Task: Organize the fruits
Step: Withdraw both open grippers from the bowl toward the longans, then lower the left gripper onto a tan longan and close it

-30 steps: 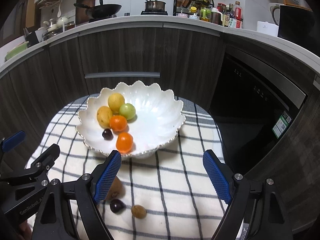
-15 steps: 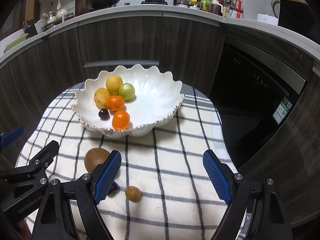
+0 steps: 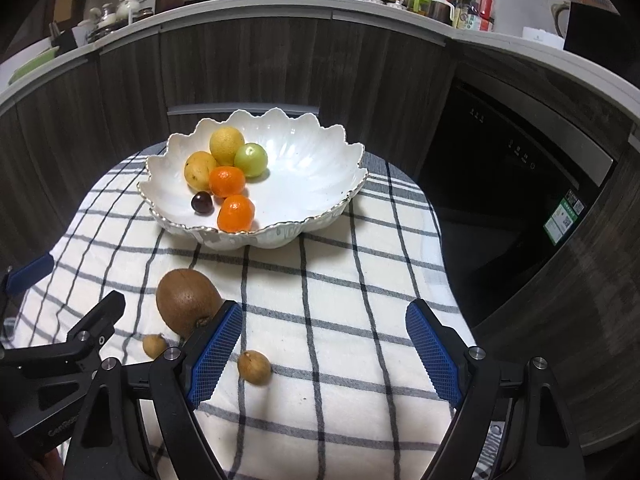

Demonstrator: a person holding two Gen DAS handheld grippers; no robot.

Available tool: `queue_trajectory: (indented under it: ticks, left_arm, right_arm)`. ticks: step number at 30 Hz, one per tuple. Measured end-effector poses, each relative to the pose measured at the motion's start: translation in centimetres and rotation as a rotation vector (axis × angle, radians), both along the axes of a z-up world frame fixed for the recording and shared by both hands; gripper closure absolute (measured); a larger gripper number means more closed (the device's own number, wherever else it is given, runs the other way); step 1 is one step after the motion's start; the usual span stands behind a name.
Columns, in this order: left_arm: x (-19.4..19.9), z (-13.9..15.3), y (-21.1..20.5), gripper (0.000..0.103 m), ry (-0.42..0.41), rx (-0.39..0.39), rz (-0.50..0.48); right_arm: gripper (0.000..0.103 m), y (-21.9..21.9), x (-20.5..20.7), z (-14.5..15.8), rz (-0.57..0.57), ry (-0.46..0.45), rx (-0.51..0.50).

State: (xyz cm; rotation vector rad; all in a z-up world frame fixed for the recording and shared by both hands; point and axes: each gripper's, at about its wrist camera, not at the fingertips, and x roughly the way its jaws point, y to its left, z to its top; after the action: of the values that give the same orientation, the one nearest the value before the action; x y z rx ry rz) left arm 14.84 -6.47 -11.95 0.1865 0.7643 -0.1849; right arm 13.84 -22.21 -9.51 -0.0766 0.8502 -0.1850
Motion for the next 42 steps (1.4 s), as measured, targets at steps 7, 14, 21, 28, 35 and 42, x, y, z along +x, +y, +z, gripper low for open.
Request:
queue_trajectory:
  ticks: [7, 14, 21, 28, 35, 42]
  left_arm:
    - [0.0, -1.3, -0.6, 0.018, 0.032, 0.010, -0.013]
    - [-0.1, -2.7, -1.0, 0.024, 0.055, 0.025, -0.029]
    - [0.0, -3.9, -1.5, 0.032, 0.089, 0.022, -0.050]
    - [0.2, -5.0, -2.1, 0.046, 0.117, 0.019, -0.076]
    - [0.4, -5.8, -2.5, 0.061, 0.140, 0.020, -0.092]
    - [0.5, -6.5, -3.0, 0.076, 0.168, 0.007, -0.116]
  right_arm:
    - [0.018, -0.5, -0.1, -1.2, -0.012, 0.023, 0.021]
    - [0.018, -0.8, -0.4, -2.7, -0.019, 0.045, 0.030]
    - [0.018, -1.2, -0.4, -3.7, -0.025, 0.058, 0.038]
    - [0.018, -1.2, -0.3, -4.1, -0.022, 0.068, 0.045]
    - [0.018, -1.1, -0.2, -4.3, -0.015, 0.071, 0.046]
    - [0.018, -0.9, -0.2, -4.4, -0.012, 0.073, 0.047]
